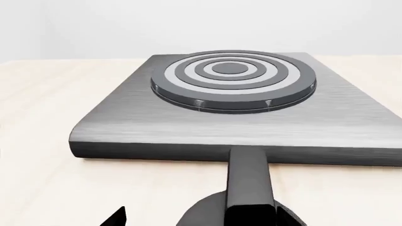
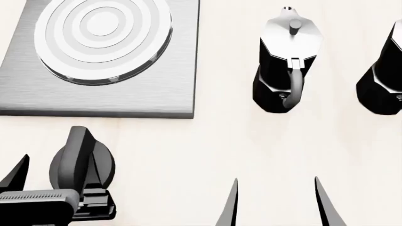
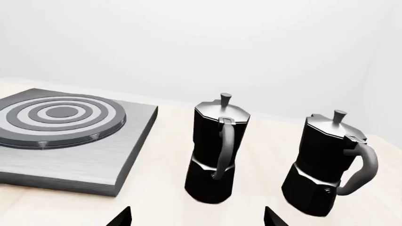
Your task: Turn off the stove.
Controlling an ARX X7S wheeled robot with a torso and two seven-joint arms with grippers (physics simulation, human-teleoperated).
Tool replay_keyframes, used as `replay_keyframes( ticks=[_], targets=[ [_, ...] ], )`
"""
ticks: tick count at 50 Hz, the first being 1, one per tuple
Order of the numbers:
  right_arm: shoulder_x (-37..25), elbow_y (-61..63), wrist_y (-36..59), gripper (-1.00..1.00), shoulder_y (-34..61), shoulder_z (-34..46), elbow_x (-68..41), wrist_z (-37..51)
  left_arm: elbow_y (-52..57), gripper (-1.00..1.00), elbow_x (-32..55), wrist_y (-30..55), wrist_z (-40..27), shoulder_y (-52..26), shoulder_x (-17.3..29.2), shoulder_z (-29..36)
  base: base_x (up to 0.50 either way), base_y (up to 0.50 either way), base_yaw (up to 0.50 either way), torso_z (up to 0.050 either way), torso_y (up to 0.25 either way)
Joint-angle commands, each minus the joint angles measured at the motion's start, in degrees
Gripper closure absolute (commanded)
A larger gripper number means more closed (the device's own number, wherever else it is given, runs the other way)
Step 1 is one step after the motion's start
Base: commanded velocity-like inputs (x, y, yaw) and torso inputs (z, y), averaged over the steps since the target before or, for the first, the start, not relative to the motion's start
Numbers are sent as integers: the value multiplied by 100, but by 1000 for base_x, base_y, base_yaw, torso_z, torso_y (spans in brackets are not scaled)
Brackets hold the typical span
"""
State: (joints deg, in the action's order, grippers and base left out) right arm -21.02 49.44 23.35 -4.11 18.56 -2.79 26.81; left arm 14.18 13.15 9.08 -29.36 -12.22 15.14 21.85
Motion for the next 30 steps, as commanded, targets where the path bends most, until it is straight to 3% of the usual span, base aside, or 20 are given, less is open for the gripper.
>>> replay_keyframes(
  ticks=[1,30],
  targets=[
    [-18,2,3,-100,10,6,-11,19,-20,-100,190,96,-82,126,101,-96,0,0,0,0,0],
    [-52,-2,-1,-100,26,39,-39,73,241,-100,460,150,-209,417,340,-369,0,0,0,-1,-1]
  ],
)
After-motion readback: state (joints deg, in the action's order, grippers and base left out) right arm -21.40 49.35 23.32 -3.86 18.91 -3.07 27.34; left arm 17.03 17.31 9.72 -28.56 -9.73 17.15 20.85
